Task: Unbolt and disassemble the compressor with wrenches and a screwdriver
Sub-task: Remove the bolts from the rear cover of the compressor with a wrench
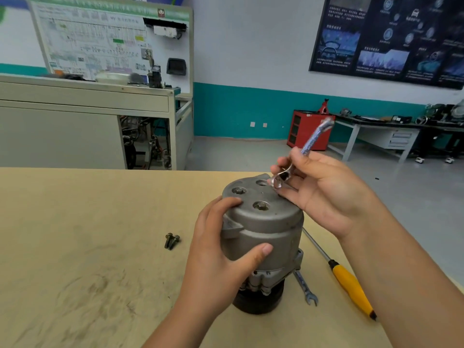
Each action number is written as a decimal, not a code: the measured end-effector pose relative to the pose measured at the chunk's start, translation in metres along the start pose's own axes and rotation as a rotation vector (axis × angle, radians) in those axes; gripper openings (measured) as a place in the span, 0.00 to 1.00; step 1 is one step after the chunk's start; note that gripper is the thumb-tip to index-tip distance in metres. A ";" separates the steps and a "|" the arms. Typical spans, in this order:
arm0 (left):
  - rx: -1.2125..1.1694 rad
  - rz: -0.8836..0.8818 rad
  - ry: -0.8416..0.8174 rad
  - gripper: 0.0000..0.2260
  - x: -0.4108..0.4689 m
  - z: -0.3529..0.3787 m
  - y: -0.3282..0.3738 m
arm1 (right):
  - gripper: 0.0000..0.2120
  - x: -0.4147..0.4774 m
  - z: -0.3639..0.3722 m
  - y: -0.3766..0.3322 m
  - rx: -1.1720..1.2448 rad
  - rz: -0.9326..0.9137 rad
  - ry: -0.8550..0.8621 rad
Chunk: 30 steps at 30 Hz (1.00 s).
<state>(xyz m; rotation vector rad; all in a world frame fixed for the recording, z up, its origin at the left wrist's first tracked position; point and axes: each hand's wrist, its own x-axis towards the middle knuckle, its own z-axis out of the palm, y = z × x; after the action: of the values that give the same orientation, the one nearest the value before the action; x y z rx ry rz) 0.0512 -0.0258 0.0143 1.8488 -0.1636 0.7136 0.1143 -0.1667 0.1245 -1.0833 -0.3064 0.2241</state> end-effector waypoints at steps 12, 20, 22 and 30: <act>-0.003 0.082 -0.131 0.29 0.015 0.001 -0.002 | 0.07 0.007 -0.016 0.000 -0.630 -0.147 0.200; -0.047 0.089 -0.153 0.29 0.004 -0.004 -0.004 | 0.10 0.012 -0.025 -0.012 -0.762 -0.018 0.119; -0.055 0.090 -0.156 0.29 0.004 -0.005 -0.004 | 0.11 0.011 -0.025 -0.013 -0.653 0.030 0.088; -0.084 0.117 -0.142 0.29 0.001 -0.004 -0.007 | 0.10 0.014 -0.020 -0.017 -0.805 0.151 -0.033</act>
<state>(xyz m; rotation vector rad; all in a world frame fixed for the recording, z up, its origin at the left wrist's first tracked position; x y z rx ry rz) 0.0530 -0.0191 0.0099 1.8205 -0.3914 0.6450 0.1347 -0.1866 0.1332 -1.9040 -0.3544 0.2604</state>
